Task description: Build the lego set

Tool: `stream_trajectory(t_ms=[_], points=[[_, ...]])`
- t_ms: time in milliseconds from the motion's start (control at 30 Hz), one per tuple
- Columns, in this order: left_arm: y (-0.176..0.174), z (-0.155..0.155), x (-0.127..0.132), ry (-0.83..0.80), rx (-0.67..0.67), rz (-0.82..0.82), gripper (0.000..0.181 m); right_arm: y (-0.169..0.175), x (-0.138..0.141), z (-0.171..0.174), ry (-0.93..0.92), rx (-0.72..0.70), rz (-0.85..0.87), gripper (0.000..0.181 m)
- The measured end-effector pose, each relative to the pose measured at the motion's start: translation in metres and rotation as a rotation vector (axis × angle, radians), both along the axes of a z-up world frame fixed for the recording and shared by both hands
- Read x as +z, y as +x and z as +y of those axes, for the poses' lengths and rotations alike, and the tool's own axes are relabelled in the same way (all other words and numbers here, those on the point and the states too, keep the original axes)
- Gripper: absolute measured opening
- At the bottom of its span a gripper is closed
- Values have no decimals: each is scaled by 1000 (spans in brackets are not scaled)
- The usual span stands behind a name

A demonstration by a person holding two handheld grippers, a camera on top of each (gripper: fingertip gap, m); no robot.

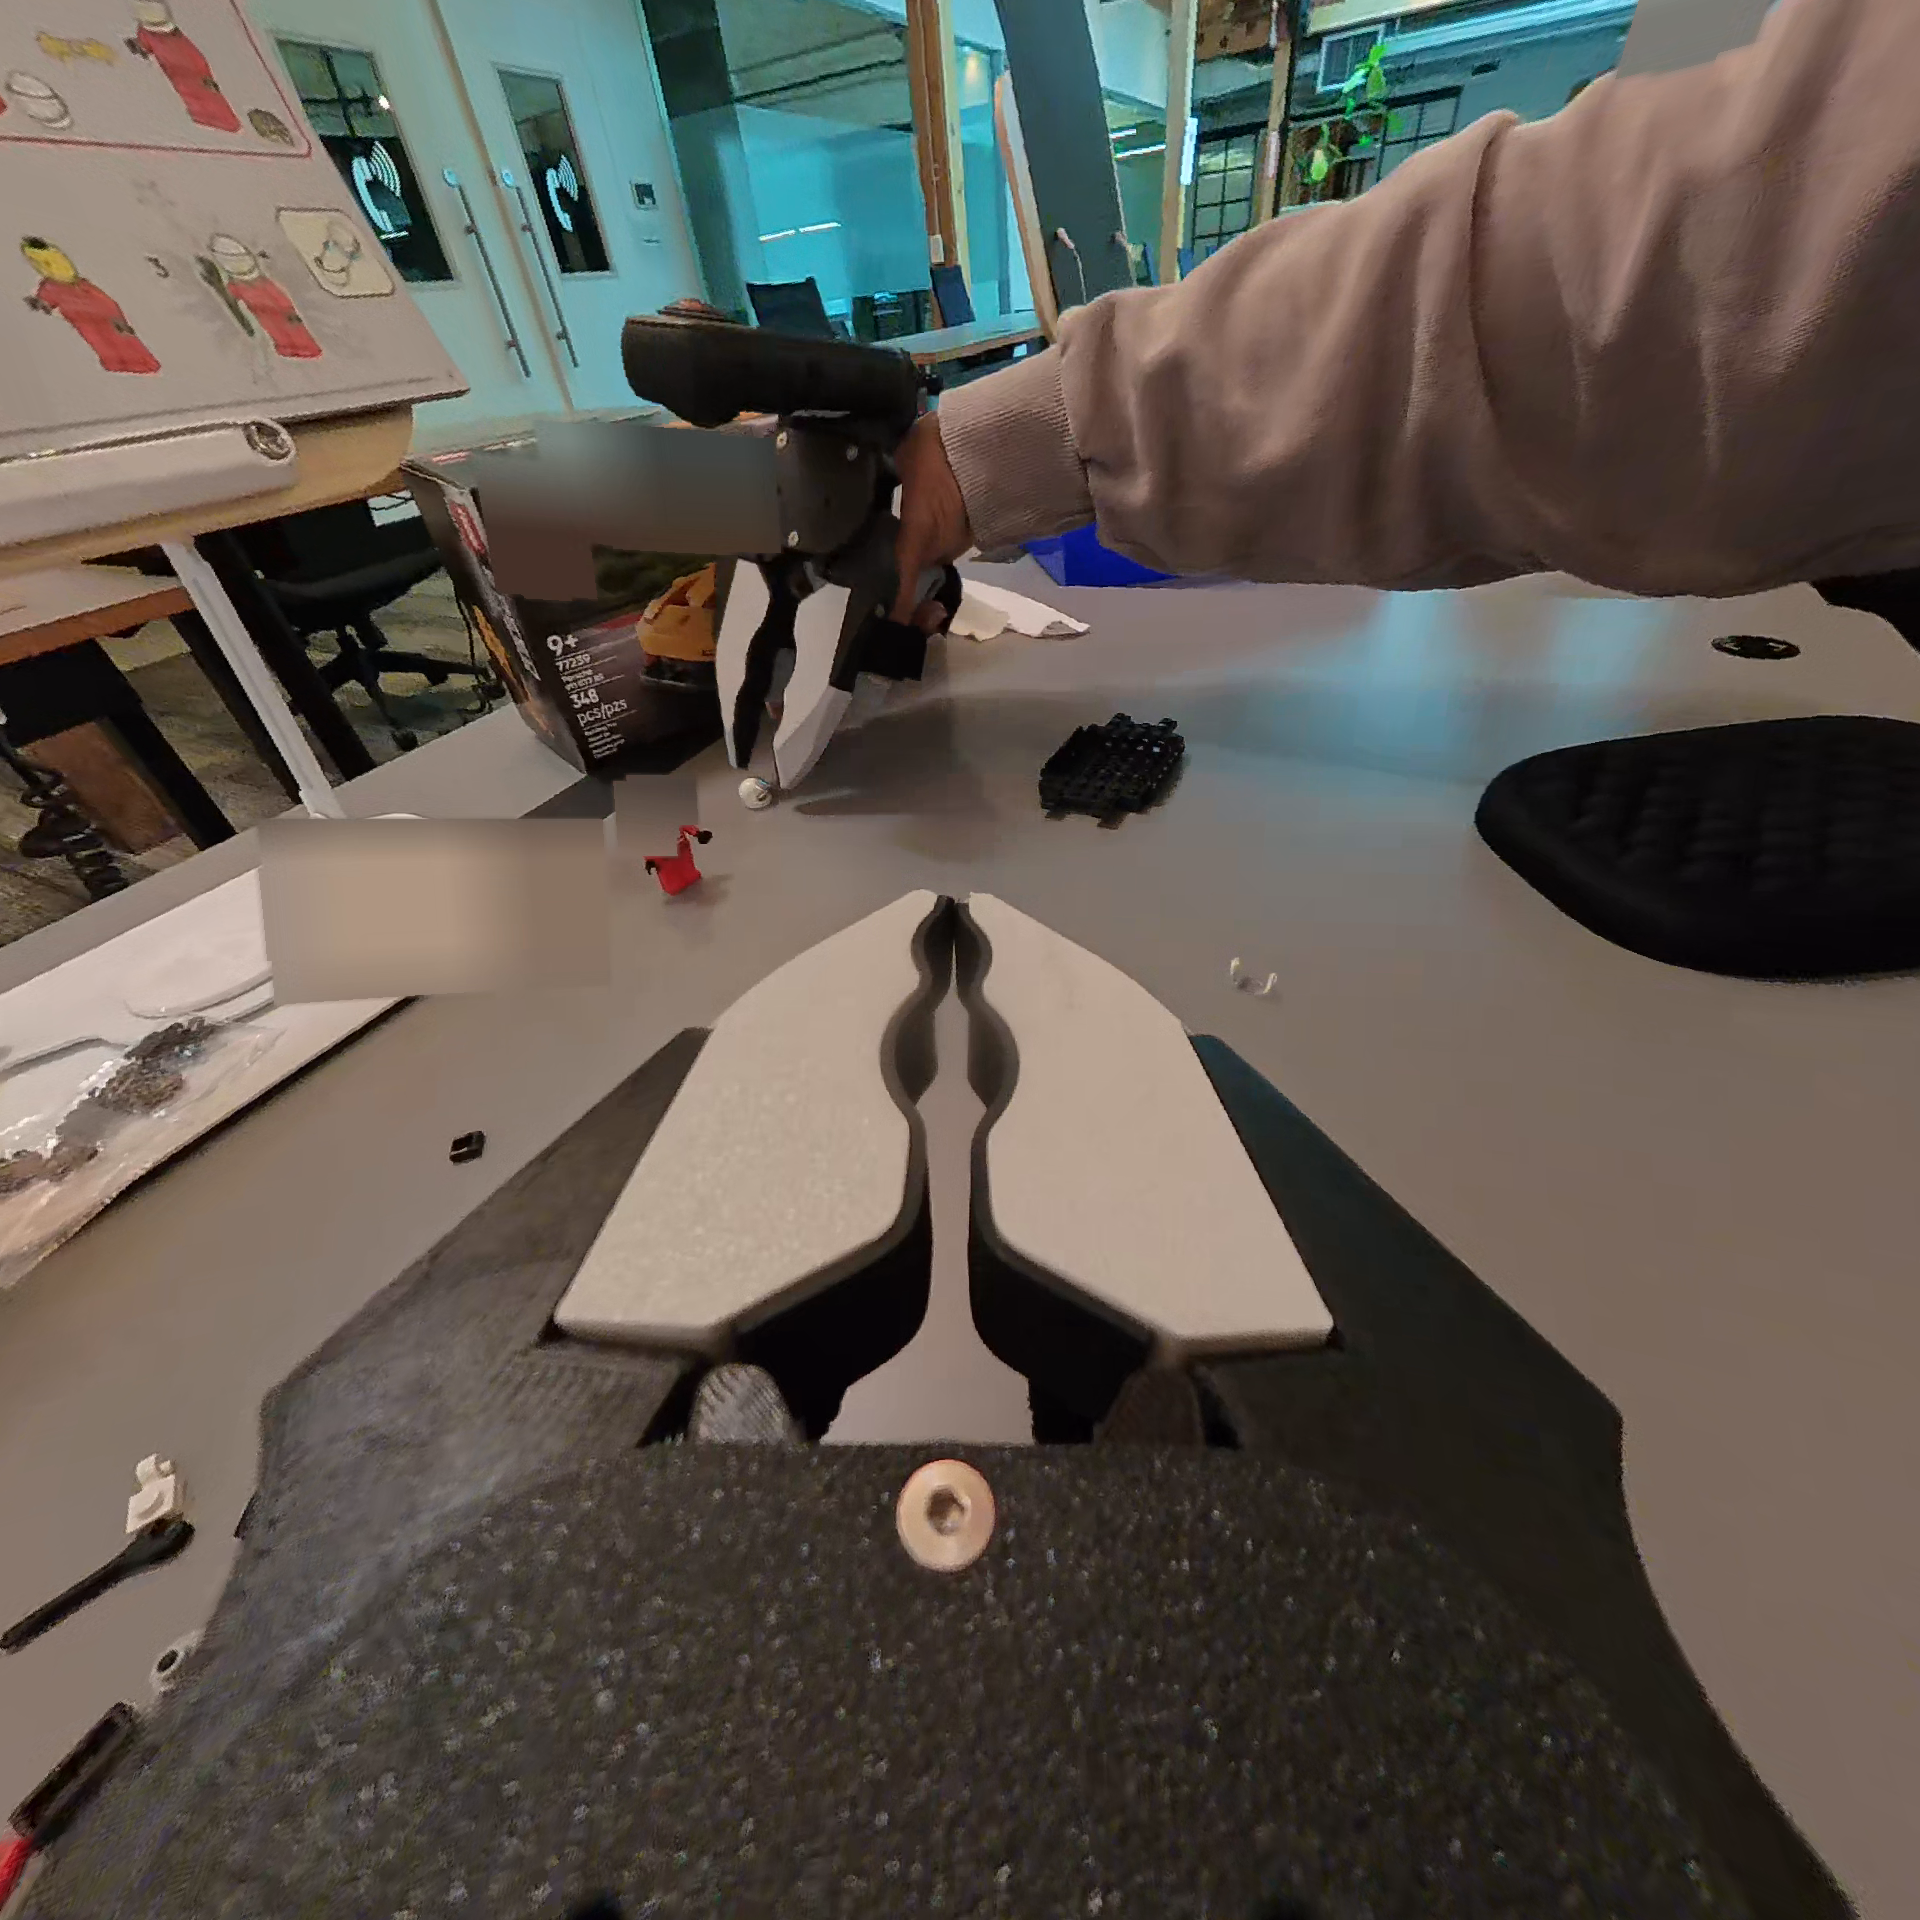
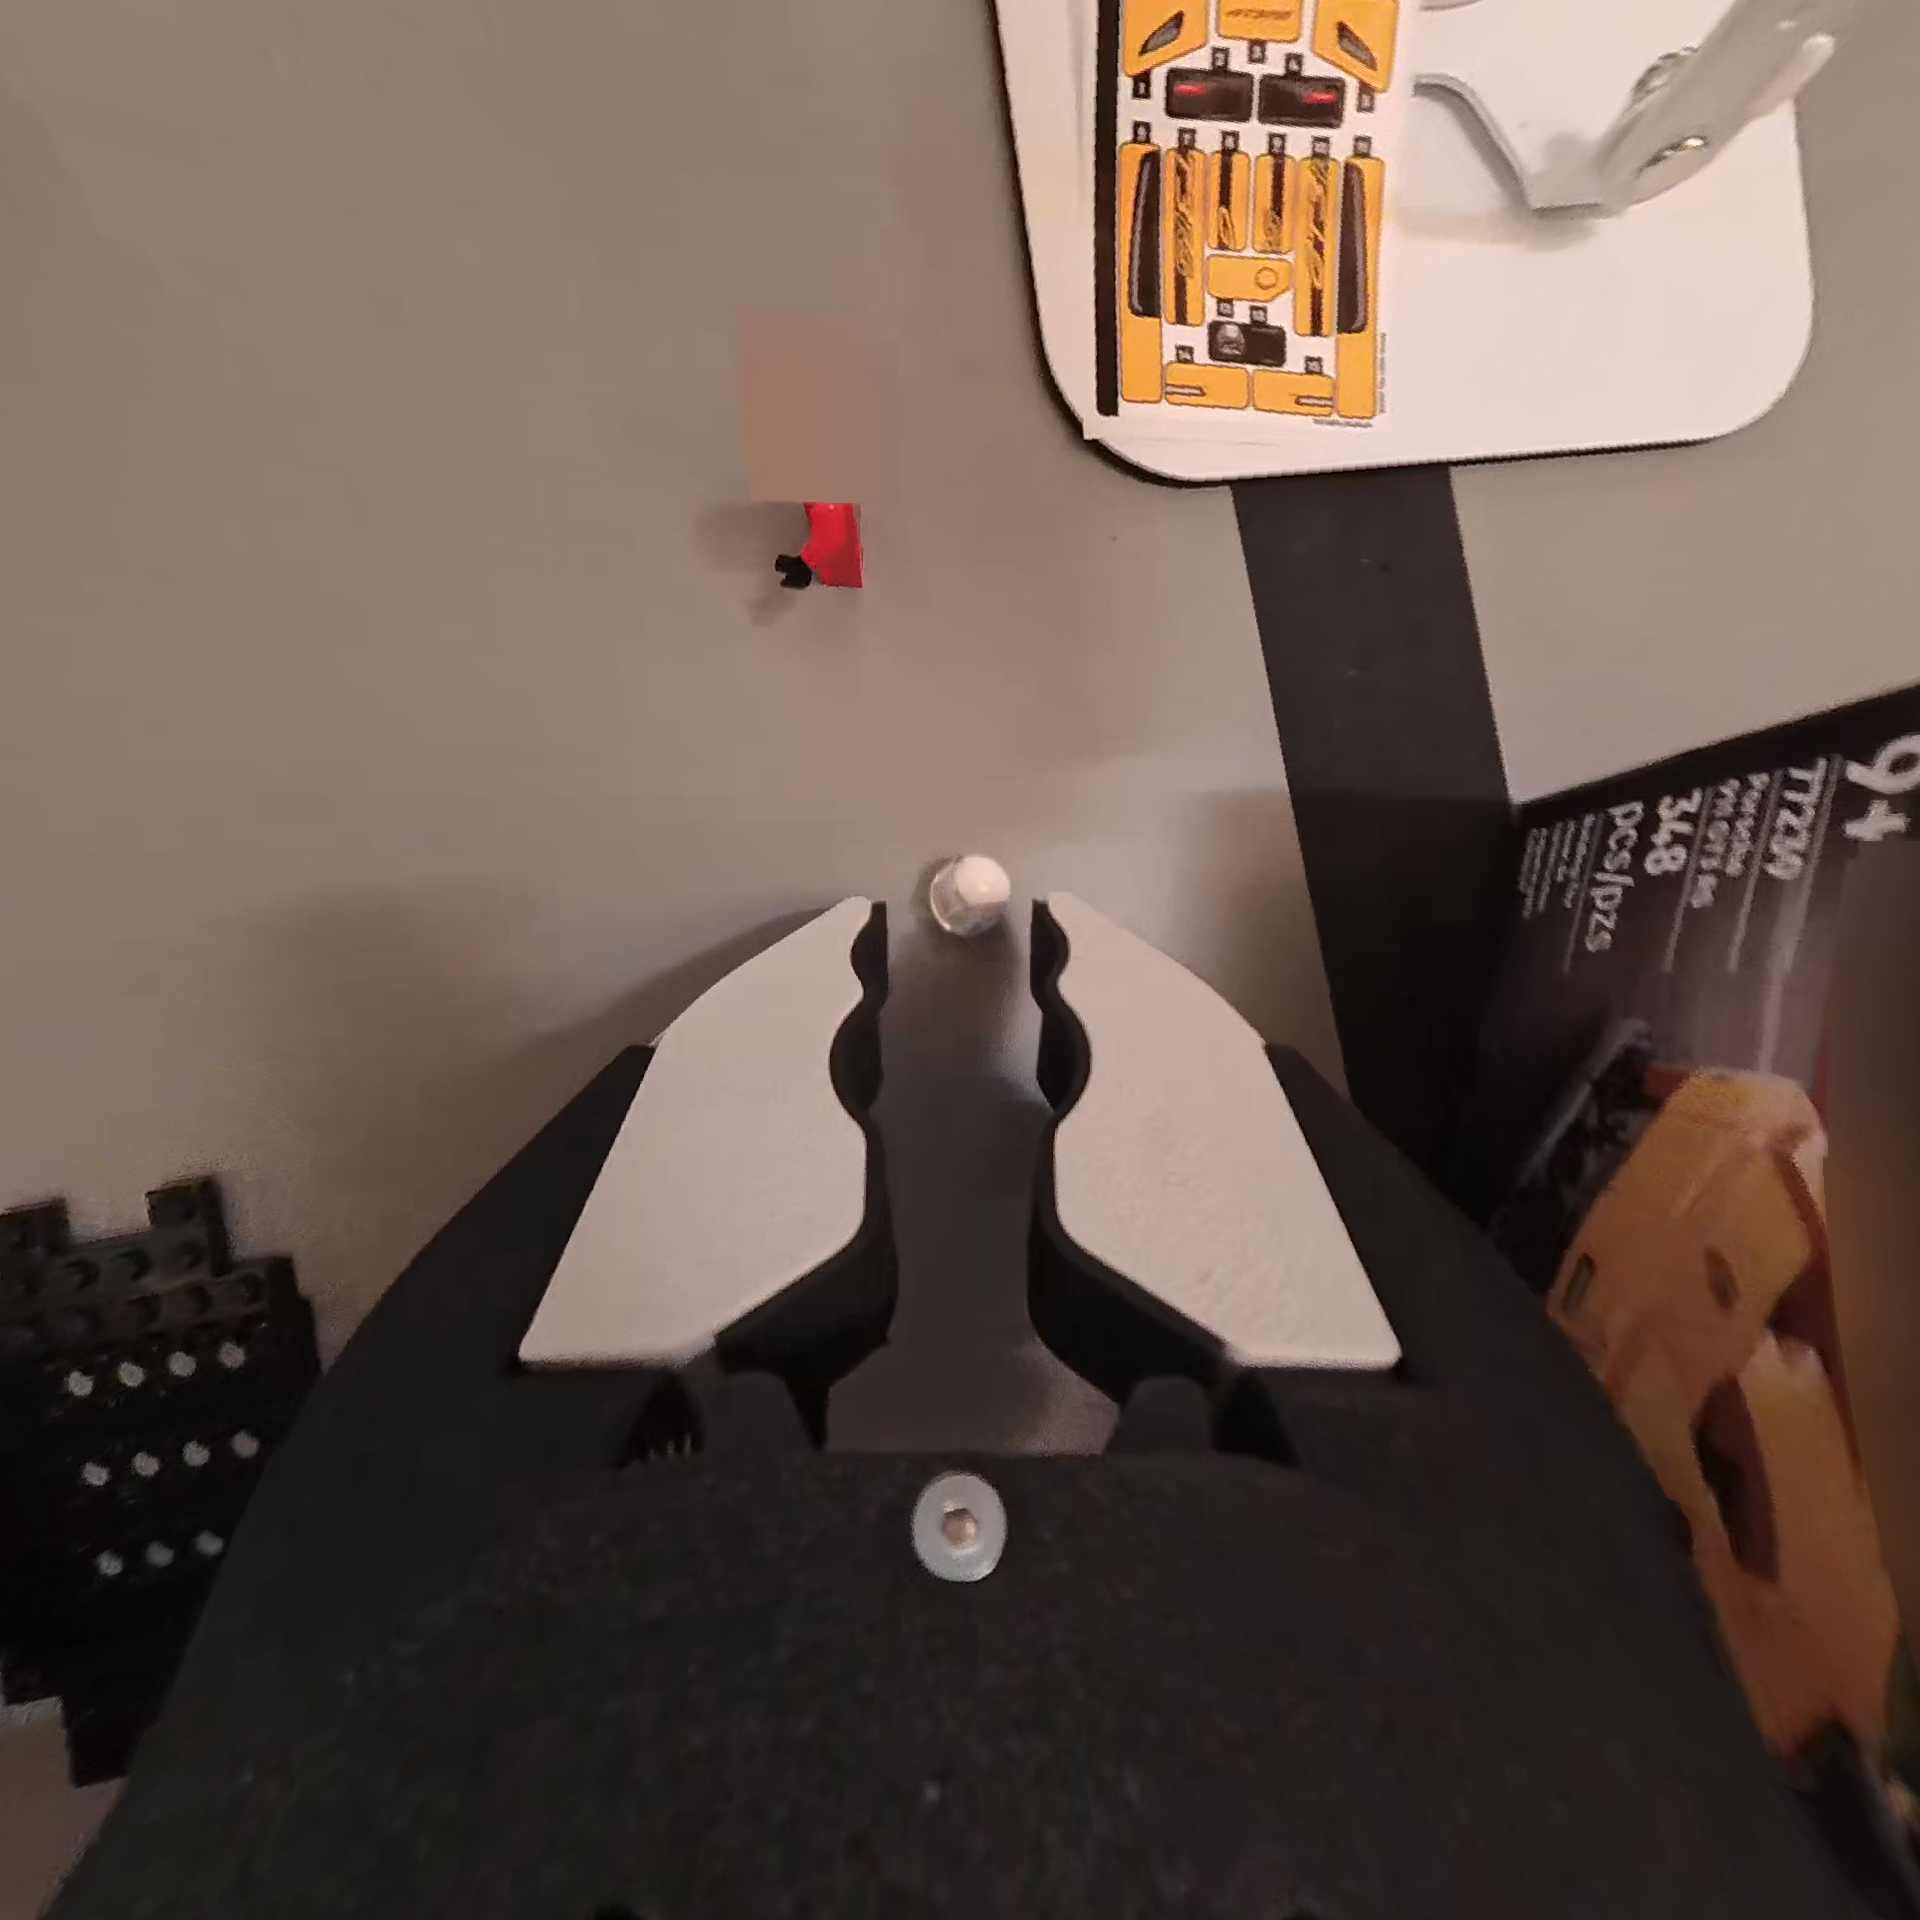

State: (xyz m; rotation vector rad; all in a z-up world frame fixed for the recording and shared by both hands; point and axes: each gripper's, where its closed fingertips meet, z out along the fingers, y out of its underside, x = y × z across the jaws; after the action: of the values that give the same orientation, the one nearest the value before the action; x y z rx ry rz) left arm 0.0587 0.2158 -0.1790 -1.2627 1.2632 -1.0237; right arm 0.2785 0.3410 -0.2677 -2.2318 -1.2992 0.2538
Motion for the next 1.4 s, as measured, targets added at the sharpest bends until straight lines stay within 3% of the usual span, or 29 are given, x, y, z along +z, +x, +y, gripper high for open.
stream_trajectory(t_ms=[200, 467, 667, 767, 867, 1067, 1233, 1400], points=[[0, 9, -5, -34, 25, 9, 0, -6, -9, 7, -28, -39, 59, 16], [2, 5, -11, -38, 6, 37, 0, 17, -2, 52, 118, -365, 36, 15], [0, 4, -11, -43, -3, 42, 0, 18, -8, 55, 77, -351, 32, 19], [0, 4, -10, -58, -8, 37, 0, 13, 7, 48, 102, -310, 63, 30], [0, 3, -10, -59, -14, 38, 0, -16, 33, 25, 123, -192, 139, 29], [4, -2, -13, -57, -32, 51, 0, -66, 33, 8, 135, -78, 133, 32], [2, -3, -12, -46, -25, 51, 0, -69, 19, 21, 110, -98, 104, 19], [1, -1, -10, -58, -32, 43, 0, -49, 31, 28, 136, -108, 98, 13]])
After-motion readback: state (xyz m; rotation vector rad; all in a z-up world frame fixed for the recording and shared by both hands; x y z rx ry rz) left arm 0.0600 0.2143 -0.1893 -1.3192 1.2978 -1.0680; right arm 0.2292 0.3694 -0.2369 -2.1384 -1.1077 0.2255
